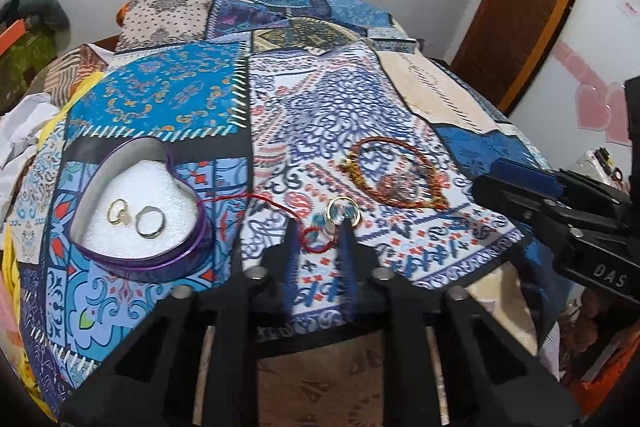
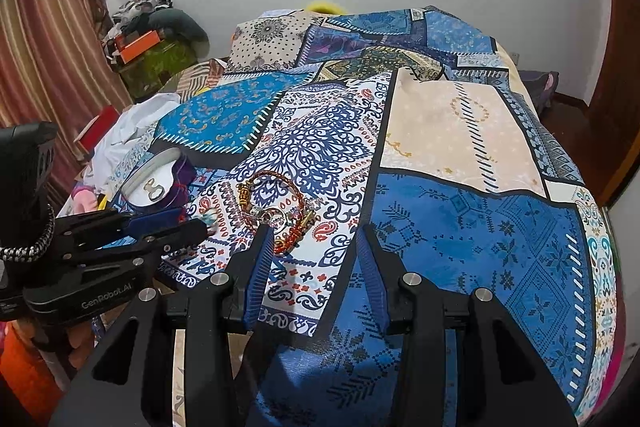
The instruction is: Organize jewelry
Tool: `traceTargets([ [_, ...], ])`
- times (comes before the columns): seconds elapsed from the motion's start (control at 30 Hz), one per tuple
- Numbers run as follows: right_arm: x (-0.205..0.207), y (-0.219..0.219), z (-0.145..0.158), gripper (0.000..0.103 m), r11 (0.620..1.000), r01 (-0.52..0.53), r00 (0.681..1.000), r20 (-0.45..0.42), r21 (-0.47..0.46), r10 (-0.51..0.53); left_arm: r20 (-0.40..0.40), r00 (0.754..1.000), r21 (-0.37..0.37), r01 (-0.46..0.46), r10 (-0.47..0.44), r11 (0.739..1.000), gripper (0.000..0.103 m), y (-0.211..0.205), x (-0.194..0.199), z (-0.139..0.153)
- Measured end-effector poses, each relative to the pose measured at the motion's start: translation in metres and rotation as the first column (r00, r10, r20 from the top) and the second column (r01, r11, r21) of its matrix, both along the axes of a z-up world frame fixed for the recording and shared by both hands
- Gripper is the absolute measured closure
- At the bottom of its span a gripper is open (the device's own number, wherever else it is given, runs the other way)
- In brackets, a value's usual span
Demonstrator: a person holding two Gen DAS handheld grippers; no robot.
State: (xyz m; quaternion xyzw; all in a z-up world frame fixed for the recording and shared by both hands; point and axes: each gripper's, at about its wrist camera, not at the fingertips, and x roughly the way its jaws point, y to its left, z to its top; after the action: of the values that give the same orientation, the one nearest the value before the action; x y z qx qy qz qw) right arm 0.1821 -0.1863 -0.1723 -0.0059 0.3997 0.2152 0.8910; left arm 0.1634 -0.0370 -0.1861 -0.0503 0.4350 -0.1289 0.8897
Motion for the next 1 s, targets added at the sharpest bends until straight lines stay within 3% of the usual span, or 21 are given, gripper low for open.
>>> traceTargets([
  [0.2, -0.004, 0.009, 0.002, 0.064, 1.000, -0.017, 1.000, 0.002, -0.002, 0.017, 0.020, 0.999, -0.019, 0.039, -0.039, 0.999, 0.101, -0.006, -0.013, 0.005],
  [0.67, -0.008, 0.049, -0.006, 0.064, 0.992, -0.120, 0.992, -0.039, 0.027, 0.121, 0.028, 0.998, -0.070, 0.049, -0.048, 0.996, 0.102, 0.014, -0.043, 0.011],
  [1.0, -0.003, 0.082, -0.018, 0.064, 0.979, -0.205, 0.976, -0.080, -0.008, 0.204, 0.026, 0.999, -0.114, 0.047, -0.044, 0.992, 0.102, 0.031, -0.048, 0.006],
])
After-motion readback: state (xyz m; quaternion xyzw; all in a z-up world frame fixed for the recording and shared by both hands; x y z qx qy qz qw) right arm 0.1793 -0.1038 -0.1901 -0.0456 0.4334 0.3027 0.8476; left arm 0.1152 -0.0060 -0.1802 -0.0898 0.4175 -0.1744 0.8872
